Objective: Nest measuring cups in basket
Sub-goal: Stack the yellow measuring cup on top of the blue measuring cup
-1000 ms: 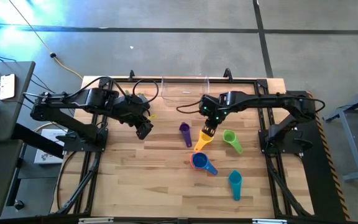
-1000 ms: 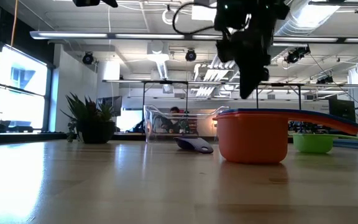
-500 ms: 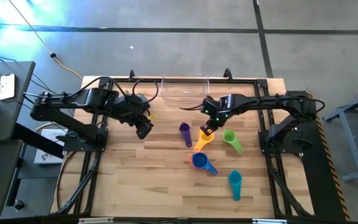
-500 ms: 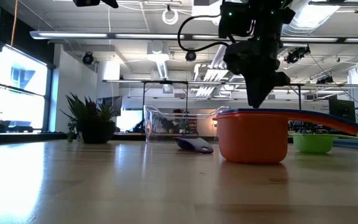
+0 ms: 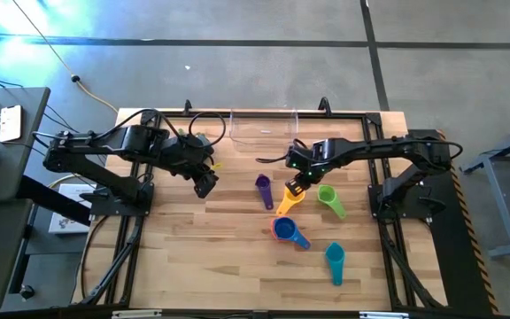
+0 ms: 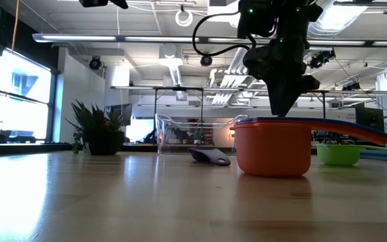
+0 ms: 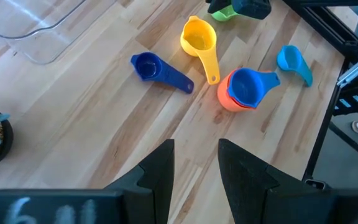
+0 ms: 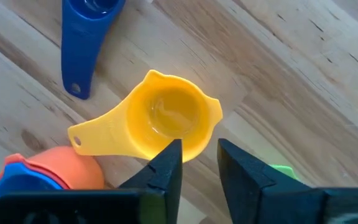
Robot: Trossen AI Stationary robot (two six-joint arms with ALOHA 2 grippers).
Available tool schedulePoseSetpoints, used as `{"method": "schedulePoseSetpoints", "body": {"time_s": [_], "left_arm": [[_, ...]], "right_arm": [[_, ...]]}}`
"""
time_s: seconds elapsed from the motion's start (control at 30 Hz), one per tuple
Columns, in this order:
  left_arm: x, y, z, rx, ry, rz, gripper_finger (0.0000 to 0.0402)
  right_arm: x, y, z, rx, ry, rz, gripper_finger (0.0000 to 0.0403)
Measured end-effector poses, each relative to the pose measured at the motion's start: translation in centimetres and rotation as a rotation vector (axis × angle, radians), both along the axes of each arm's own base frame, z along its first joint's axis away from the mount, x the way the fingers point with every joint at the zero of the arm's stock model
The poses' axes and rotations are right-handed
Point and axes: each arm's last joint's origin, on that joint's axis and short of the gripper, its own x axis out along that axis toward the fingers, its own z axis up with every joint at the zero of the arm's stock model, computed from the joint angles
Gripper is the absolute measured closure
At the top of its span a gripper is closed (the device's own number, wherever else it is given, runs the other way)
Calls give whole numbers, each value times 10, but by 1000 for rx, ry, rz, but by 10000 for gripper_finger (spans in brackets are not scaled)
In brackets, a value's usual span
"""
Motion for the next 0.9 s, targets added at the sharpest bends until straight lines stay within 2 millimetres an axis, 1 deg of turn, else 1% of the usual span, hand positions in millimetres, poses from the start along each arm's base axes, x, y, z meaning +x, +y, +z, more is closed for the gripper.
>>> {"method": "schedulePoseSetpoints", "body": {"time_s": [0.13, 0.23, 0.57, 0.9], "left_arm": [[0, 0, 0, 13, 1, -13, 289], [0, 0, 0, 16, 1, -12, 289], [0, 0, 0, 20, 1, -9, 289], [0, 0, 0, 20, 1, -9, 289]], "right_arm": [[0, 0, -2, 1, 20, -47, 278], [1, 1, -6, 2, 40, -47, 267], [12, 8, -30, -15, 122, -68, 265], [20, 8, -53, -20, 184, -87, 265]]}}
